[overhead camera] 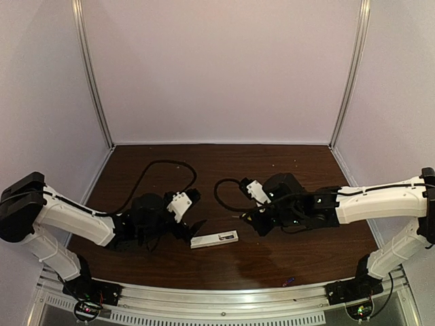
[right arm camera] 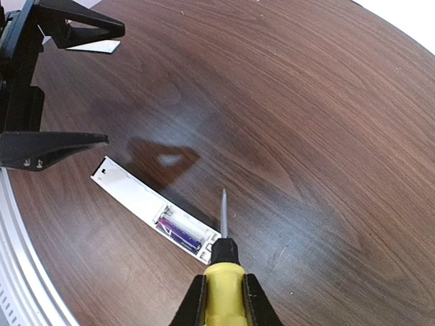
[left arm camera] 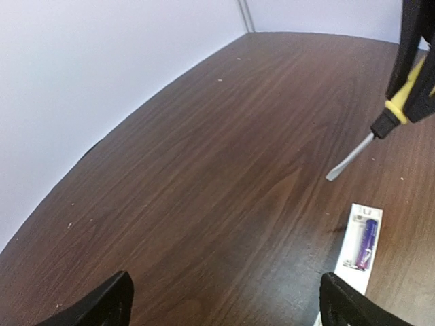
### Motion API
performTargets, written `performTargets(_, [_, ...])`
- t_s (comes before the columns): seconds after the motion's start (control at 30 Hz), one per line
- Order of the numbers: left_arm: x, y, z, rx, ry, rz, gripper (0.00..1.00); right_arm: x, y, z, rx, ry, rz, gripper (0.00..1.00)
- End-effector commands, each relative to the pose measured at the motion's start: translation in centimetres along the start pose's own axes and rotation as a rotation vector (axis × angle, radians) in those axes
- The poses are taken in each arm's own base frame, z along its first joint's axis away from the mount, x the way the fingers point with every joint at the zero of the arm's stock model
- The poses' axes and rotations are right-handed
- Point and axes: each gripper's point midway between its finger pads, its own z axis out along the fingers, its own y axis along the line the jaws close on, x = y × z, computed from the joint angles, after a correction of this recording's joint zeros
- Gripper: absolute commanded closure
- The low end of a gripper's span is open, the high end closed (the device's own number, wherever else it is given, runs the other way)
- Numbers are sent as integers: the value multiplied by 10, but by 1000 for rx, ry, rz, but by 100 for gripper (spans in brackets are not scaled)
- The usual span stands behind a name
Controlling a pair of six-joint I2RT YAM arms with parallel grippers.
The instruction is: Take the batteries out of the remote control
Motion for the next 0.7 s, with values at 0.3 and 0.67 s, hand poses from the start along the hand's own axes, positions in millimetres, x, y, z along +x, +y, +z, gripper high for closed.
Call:
performTargets(0.3, [-8,39,-20,-60,-38,-214,2,-16,-9,-18,45,-94,11,100])
performTargets(0.67, [25,-15,-24,218,29,-81,3,-8,-11,-23,42,-76,-11,100])
